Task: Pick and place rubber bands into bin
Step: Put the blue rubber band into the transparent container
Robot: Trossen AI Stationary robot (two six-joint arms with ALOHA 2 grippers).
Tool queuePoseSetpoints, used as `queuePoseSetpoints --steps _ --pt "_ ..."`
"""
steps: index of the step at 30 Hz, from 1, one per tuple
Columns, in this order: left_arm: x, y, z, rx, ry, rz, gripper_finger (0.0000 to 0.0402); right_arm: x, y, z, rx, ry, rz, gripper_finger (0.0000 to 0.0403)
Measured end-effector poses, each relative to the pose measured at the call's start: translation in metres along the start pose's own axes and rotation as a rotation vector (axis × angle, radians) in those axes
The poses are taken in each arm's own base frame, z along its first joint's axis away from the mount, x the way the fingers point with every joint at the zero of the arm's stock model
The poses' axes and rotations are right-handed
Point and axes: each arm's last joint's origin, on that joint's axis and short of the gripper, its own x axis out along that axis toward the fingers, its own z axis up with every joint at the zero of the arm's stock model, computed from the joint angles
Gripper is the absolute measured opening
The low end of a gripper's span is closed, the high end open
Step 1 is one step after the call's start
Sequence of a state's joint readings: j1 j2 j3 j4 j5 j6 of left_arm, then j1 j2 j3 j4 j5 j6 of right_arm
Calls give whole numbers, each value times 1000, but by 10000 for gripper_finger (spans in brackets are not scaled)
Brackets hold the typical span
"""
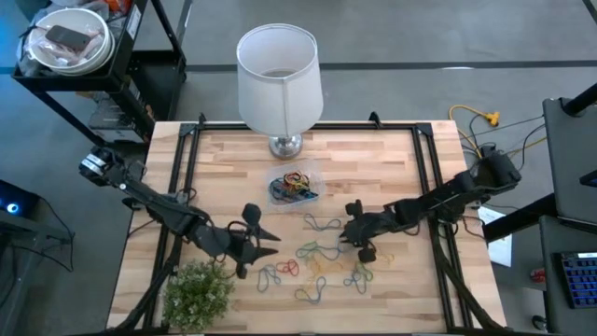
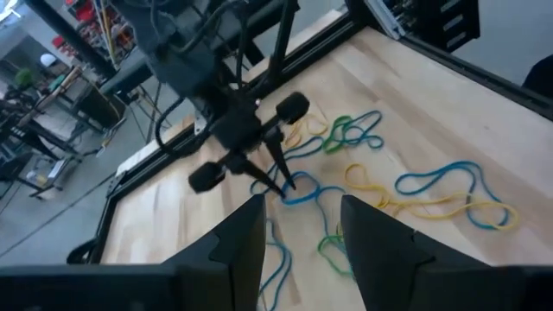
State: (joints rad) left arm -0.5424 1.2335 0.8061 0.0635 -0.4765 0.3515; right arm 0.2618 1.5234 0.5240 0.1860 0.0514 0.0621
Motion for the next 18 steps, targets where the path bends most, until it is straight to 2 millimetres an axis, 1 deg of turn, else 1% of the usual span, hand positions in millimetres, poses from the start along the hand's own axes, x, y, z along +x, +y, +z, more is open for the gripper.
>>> queuePoseSetpoints --steps 6,11,18 --pt "0 -2 -3 9 11 3 137 11 -5 4 12 51 37 68" --pt "0 -2 -3 11 13 3 137 15 -6 -1 13 94 52 68" --pt "1 -2 -4 12 15 3 137 17 -10 -3 15 102 45 68"
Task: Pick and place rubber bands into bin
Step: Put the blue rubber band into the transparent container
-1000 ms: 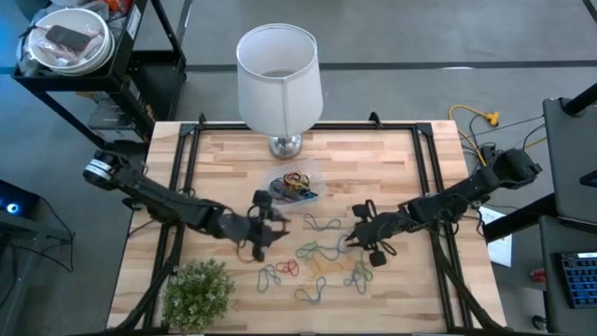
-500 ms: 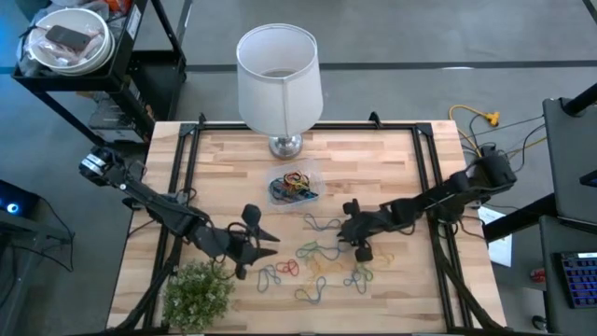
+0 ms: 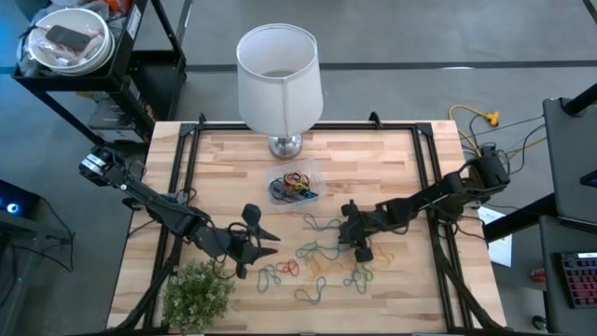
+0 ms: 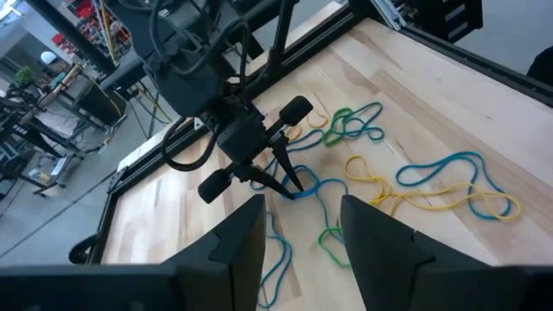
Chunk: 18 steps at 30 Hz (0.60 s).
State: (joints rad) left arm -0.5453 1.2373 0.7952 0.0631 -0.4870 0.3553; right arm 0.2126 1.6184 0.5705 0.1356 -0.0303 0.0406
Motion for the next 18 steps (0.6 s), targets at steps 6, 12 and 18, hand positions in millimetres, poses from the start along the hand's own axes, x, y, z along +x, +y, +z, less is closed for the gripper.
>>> queuePoseSetpoints --steps 6,12,18 --pt "0 0 0 1 1 0 137 -2 -2 0 -21 1 -7 68" --pt "0 0 0 0 1 0 137 -3 -3 0 -37 3 -19 68" --pt "0 0 0 1 1 0 137 -4 -4 -1 -61 14 -62 68"
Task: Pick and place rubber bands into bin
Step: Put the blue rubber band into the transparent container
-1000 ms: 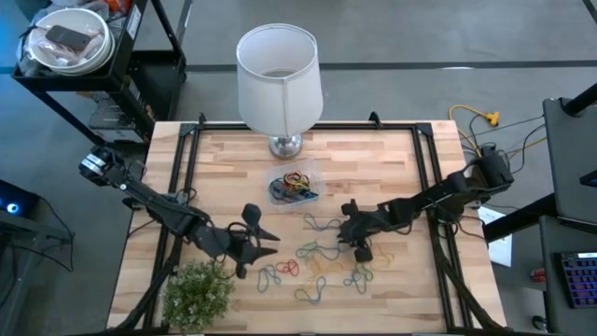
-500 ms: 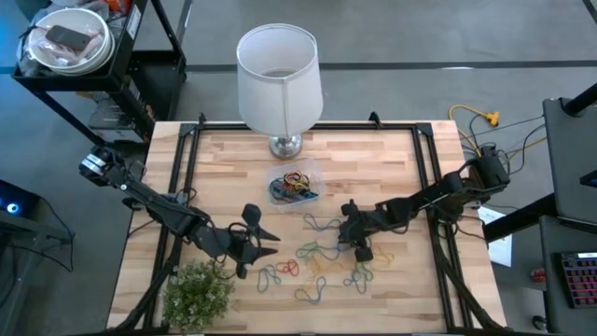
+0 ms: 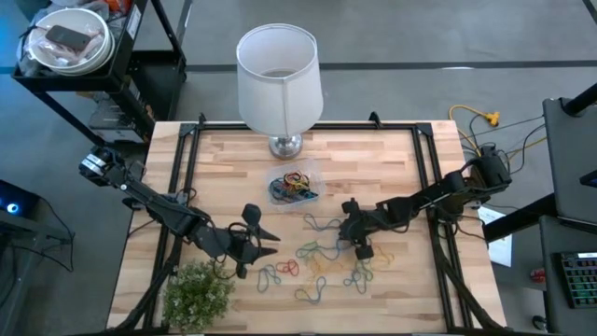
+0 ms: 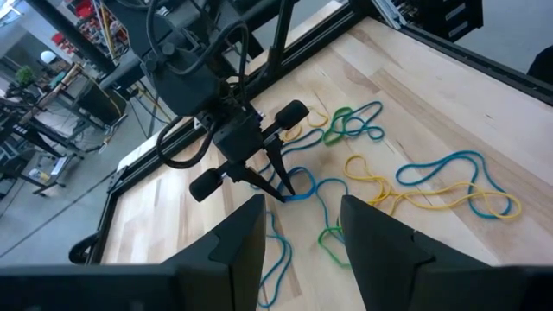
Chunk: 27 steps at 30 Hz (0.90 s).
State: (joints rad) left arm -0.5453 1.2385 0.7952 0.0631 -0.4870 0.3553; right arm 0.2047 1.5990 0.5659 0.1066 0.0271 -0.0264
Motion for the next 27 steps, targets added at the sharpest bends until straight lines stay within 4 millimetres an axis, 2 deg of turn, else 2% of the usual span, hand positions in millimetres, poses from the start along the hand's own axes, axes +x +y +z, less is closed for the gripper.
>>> queuePoseSetpoints --steps 27 --pt "0 -1 -1 2 3 -1 137 0 -2 1 -85 -7 -60 68"
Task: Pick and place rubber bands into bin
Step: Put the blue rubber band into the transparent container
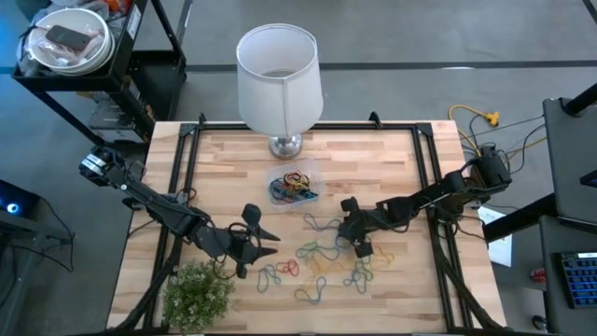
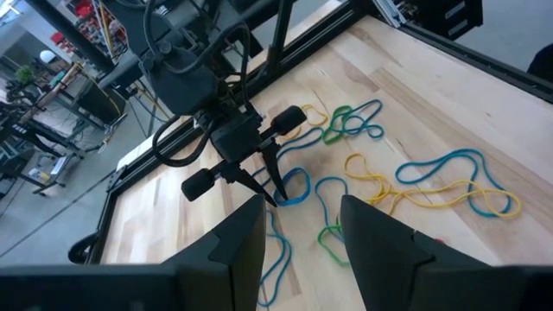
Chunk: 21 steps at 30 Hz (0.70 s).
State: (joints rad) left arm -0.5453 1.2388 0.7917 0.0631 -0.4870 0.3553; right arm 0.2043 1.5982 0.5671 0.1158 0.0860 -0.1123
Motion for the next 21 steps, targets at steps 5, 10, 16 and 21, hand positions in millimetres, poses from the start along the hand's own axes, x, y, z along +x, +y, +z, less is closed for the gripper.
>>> queuePoseSetpoints --steps 5,10,16,21 --pt "0 0 0 0 0 0 137 0 0 1 -15 -11 -1 68" --pt "0 0 0 0 0 0 137 0 0 4 -29 -33 0 68" --pt "0 -1 -1 2 3 -1 137 0 0 0 3 5 5 68" --pt "0 -1 -2 2 4 -2 137 0 0 -1 25 11 6 68"
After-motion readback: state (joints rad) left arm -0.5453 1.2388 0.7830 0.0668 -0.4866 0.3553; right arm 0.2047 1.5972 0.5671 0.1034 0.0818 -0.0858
